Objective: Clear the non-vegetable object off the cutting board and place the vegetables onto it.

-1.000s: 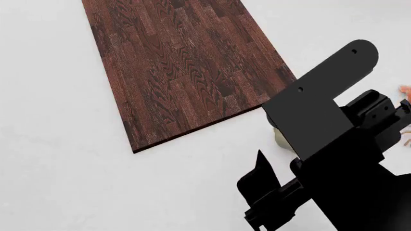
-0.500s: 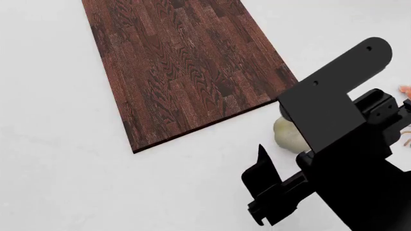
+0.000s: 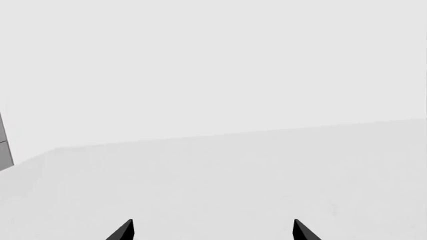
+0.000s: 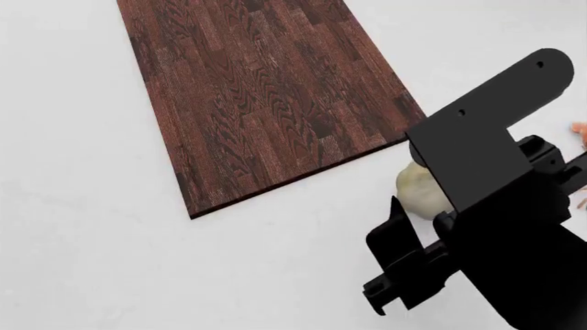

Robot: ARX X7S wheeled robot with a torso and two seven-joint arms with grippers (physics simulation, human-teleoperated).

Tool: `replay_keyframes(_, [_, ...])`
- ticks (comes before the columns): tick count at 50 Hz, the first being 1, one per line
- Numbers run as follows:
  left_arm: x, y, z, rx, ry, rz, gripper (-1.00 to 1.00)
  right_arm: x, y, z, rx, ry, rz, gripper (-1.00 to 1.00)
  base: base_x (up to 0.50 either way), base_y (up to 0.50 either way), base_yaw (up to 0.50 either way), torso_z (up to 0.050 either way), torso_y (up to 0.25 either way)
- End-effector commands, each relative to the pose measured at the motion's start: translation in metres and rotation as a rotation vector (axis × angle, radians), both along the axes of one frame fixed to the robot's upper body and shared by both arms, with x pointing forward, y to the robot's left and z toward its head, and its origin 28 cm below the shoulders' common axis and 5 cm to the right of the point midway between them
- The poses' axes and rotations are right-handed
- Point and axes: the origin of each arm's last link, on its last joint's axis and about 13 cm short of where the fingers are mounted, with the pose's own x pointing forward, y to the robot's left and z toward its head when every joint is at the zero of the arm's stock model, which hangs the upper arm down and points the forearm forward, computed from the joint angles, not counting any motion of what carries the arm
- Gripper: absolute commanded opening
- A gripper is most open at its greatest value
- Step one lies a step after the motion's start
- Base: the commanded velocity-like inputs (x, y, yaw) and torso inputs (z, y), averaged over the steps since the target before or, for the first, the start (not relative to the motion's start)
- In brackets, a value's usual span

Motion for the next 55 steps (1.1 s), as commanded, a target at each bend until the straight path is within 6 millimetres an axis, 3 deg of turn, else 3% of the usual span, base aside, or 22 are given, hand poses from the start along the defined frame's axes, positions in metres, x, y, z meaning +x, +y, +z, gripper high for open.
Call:
replay_keyframes(1, [-0.001, 0.0, 0.0, 0.0, -0.004, -0.003, 1.0, -0.003, 0.001, 0.011, -0.057, -0.014, -0.019, -1.0, 0.0, 0.0, 0.0, 0.0, 0.0])
replay_keyframes(25, [-0.002, 0.001, 0.0, -0.001, -0.005, -0.002, 1.0, 0.012, 0.016, 0.038, -0.025, -0.08, 0.03, -1.0, 0.0, 0.0, 0.0, 0.0, 0.0])
replay_keyframes(41, [-0.003, 0.002, 0.0, 0.004, -0.003, -0.007, 1.0, 0.036, 0.031, 0.06, -0.038, -0.101, 0.069, -1.0, 0.0, 0.0, 0.0, 0.0, 0.0])
replay_keyframes(55, [0.0, 0.006, -0.005, -0.004, 0.002, -0.004, 1.0, 0.058, 0.047, 0.053, -0.006, -0.082, 0.118, -1.0, 0.0, 0.0, 0.0, 0.0, 0.0])
